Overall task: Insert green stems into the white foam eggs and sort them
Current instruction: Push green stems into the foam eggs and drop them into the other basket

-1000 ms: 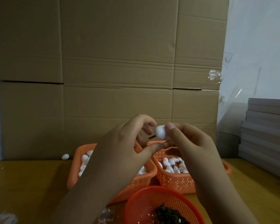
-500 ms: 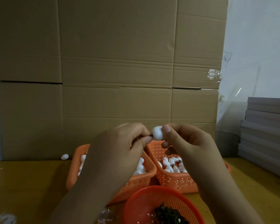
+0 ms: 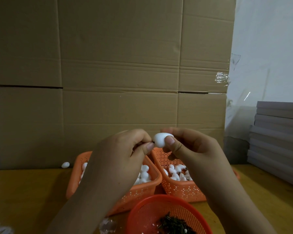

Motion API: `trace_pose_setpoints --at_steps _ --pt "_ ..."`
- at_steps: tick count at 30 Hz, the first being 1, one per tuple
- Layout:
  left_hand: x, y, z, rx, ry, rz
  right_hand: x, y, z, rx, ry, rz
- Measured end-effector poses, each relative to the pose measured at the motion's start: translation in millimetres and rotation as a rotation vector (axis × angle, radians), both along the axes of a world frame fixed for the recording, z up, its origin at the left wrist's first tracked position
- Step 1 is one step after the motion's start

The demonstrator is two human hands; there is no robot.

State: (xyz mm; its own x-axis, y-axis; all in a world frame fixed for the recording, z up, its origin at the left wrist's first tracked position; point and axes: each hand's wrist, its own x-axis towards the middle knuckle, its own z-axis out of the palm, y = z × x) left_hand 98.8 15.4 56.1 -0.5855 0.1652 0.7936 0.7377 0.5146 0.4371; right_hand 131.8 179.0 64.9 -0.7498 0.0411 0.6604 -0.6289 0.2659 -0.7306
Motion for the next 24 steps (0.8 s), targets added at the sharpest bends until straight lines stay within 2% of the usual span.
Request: trace_pose_setpoints --at_steps 10,17,24 --pt "-1.8 1.1 -0.1 -0.002 -0.018 -0.022 -2.1 4.4 -2.0 0.060 0.022 0.000" --pt "-2.4 -1.5 1.2 -0.010 -0.051 -0.067 -2.2 4.0 -1.4 -0.065 -0.046 0.097" --pt "-0.4 -0.7 2.5 0.040 -0.115 -0.144 -6.8 4.5 -5.2 0.033 -0.019 -0.038"
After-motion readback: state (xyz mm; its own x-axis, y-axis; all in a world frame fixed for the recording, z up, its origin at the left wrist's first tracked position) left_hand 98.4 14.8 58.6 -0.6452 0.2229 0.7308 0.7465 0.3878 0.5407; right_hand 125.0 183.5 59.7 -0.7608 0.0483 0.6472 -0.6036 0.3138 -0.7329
